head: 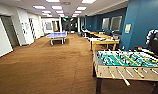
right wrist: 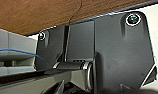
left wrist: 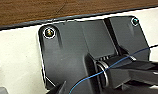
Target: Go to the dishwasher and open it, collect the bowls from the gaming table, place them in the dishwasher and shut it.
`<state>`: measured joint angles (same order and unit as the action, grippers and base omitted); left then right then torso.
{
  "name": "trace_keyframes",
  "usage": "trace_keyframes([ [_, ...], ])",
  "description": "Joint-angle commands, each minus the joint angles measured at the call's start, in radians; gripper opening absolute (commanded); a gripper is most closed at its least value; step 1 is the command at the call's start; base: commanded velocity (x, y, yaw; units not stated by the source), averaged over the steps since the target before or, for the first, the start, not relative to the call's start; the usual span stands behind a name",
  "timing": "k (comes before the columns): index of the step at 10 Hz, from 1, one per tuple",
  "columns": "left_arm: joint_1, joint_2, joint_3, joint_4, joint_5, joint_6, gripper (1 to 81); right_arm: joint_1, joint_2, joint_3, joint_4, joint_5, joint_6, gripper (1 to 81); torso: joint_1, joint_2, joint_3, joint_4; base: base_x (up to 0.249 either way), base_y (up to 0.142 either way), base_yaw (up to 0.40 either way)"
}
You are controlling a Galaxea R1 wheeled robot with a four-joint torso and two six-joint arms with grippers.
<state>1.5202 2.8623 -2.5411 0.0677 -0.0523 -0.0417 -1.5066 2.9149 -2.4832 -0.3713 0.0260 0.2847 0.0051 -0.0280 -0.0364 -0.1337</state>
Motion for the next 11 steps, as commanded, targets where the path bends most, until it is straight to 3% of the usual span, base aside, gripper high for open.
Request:
trace_keyframes([
  [1,-0.047,-0.012,0.002,-0.003,0.049,0.0,81.1,0.056,-0.006,0.012,-0.014,-0.04,-0.004,81.1,0.0,0.0,0.0,0.0,0.103,0.0,0.0],
  [11,-0.045,-0.003,-0.001,-0.002,0.049,0.002,81.1,0.048,-0.001,0.012,-0.021,-0.04,-0.004,81.1,0.0,0.0,0.0,0.0,0.106,0.0,0.0],
])
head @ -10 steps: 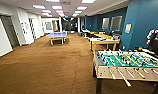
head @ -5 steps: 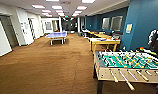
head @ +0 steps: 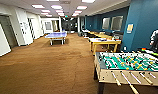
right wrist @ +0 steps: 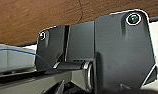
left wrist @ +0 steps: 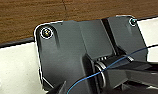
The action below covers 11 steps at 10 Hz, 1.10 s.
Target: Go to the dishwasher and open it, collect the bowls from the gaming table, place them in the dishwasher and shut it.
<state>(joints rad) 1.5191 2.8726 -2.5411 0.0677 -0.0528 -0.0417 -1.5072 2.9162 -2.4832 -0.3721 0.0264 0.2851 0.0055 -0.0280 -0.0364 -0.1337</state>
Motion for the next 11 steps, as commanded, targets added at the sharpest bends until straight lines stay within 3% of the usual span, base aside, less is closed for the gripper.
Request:
trace_keyframes([
  [1,-0.044,-0.013,-0.001,-0.002,0.05,0.002,81.1,0.049,-0.003,0.012,-0.021,-0.04,-0.004,81.1,0.0,0.0,0.0,0.0,0.111,0.0,0.0],
  [11,-0.044,-0.008,-0.005,0.0,0.05,0.002,81.1,0.049,-0.001,0.011,-0.03,-0.04,-0.004,81.1,-0.002,-0.001,0.0,0.0,0.109,0.0,0.0],
])
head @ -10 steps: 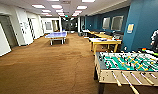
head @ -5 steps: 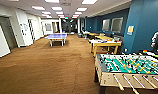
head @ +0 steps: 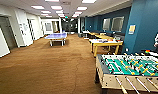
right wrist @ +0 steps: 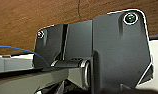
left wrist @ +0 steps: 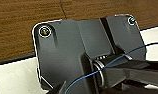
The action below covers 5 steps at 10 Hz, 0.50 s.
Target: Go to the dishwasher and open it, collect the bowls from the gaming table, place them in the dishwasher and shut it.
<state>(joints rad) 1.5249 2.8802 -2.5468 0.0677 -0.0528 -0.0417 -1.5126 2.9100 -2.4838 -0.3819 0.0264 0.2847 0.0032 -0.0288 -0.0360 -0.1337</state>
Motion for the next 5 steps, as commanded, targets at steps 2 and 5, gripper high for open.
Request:
trace_keyframes([
  [2,-0.05,-0.016,0.0,0.0,0.05,0.002,81.1,0.053,0.007,0.011,-0.02,-0.04,-0.004,81.1,0.0,0.0,0.0,0.0,0.109,0.0,0.0],
  [5,-0.05,-0.015,0.0,-0.002,0.05,0.002,81.1,0.051,0.008,0.011,-0.022,-0.04,-0.004,81.1,0.0,0.0,0.0,0.0,0.109,0.0,0.0],
])
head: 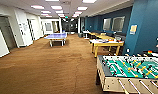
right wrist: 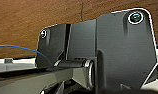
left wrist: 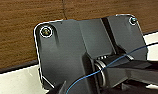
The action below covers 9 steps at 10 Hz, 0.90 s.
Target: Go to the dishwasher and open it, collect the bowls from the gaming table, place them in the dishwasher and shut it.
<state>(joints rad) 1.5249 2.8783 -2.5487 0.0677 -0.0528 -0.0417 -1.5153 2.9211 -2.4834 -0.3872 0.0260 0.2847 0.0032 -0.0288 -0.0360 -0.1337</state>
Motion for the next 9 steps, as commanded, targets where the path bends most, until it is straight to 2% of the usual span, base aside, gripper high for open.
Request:
trace_keyframes([
  [1,-0.05,-0.011,0.002,-0.002,0.048,0.002,81.1,0.054,-0.003,0.011,-0.016,-0.04,-0.004,81.1,0.0,0.0,0.0,0.0,0.116,0.0,0.0],
  [3,-0.05,-0.01,0.002,0.0,0.048,0.003,81.1,0.049,-0.003,0.011,-0.016,-0.037,-0.004,81.1,0.0,0.0,0.0,0.0,0.116,0.0,0.0],
  [9,-0.045,-0.003,0.002,0.001,0.048,0.003,81.1,0.043,-0.003,0.006,-0.021,-0.026,-0.004,81.1,0.0,0.0,0.0,0.0,0.117,0.07,0.0],
])
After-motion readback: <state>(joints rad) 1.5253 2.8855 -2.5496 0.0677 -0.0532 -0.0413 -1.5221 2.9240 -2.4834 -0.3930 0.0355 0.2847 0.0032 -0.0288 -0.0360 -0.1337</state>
